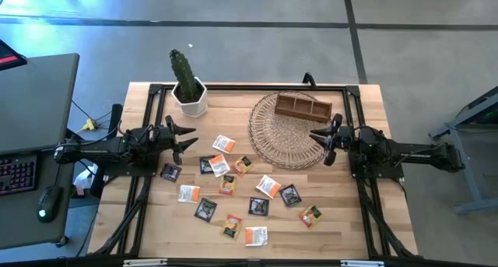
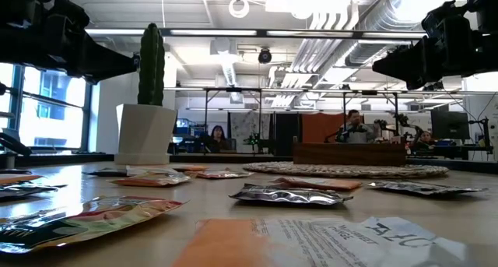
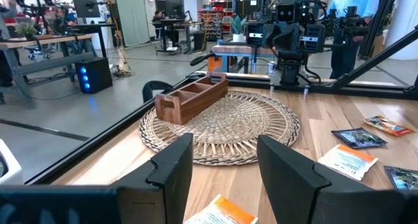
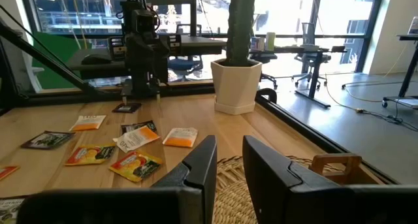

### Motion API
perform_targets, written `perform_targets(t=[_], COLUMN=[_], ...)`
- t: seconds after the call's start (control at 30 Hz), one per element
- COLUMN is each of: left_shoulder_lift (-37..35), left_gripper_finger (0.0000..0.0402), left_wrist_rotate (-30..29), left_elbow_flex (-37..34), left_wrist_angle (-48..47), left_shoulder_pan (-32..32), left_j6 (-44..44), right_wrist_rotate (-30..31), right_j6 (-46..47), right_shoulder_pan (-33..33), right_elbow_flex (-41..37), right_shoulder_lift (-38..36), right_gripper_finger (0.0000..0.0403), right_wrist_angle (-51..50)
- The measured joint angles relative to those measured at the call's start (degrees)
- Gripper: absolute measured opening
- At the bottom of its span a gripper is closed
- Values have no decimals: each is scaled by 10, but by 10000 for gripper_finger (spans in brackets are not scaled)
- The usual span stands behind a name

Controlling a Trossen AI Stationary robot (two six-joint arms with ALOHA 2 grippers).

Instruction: Pick & Place Tea

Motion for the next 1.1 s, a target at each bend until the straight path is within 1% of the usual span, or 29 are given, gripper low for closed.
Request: perform_targets(t=[0.5, 0.67, 0.83, 0.9, 1.03, 1.1], left_shoulder_lift=[0, 0, 0, 0, 0, 0], left_gripper_finger=[168, 168, 168, 168, 168, 168], left_wrist_rotate=[0, 9, 12, 12, 12, 12], left_elbow_flex=[0, 0, 0, 0, 0, 0], left_wrist_angle=[0, 0, 0, 0, 0, 2], left_shoulder_pan=[0, 0, 0, 0, 0, 0], left_j6=[-1, -67, -71, -71, -71, -71], right_wrist_rotate=[0, 3, -8, 3, 66, 78], right_j6=[0, -2, 0, 0, 0, 0], right_shoulder_pan=[0, 0, 0, 0, 0, 0], right_elbow_flex=[0, 0, 0, 0, 0, 0], right_shoulder_lift=[0, 0, 0, 0, 0, 0], right_gripper_finger=[71, 71, 71, 71, 71, 71], right_wrist_angle=[2, 3, 3, 3, 1, 1])
